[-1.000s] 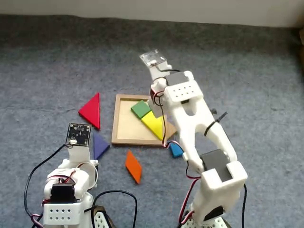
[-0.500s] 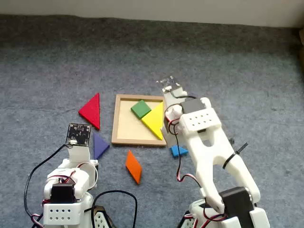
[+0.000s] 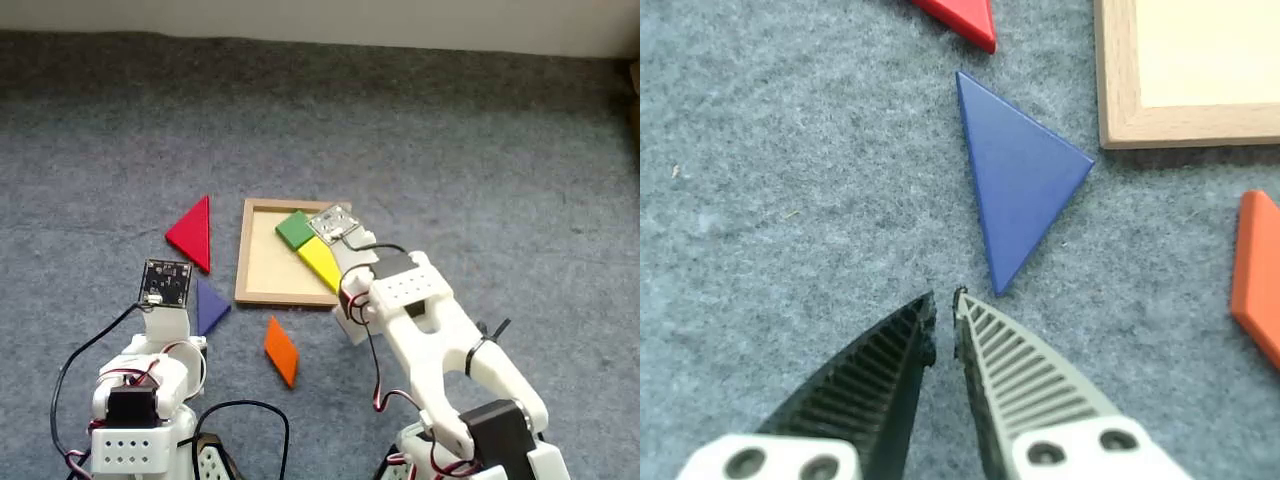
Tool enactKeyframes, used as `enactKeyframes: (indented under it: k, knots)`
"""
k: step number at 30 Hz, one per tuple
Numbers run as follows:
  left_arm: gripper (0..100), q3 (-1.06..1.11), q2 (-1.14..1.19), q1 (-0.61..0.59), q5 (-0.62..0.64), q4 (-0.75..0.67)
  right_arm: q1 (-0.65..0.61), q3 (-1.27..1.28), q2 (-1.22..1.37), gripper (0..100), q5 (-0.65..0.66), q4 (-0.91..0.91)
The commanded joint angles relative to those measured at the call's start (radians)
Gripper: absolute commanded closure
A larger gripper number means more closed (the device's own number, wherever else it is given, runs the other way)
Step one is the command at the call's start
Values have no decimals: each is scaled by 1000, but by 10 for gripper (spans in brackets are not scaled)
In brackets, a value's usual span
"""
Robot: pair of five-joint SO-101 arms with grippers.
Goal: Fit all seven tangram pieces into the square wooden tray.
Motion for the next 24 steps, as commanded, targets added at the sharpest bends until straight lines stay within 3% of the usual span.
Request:
enactKeyframes:
  k: [1, 8, 14, 19, 24]
  knots:
    - [945, 19, -36, -5, -6, 5, -15, 21, -45, 673, 12, -71]
    - [945, 19, -36, -5, -6, 5, -15, 35, -30, 673, 64, -82]
    - [945, 19, -36, -5, -6, 5, -7, 22, 140, 673, 106, -76]
    - [945, 19, -36, -5, -6, 5, -7, -48, 157, 677, 152, 19]
    - [945, 19, -36, -5, -6, 5, 16, -51, 157, 750, 224, 25]
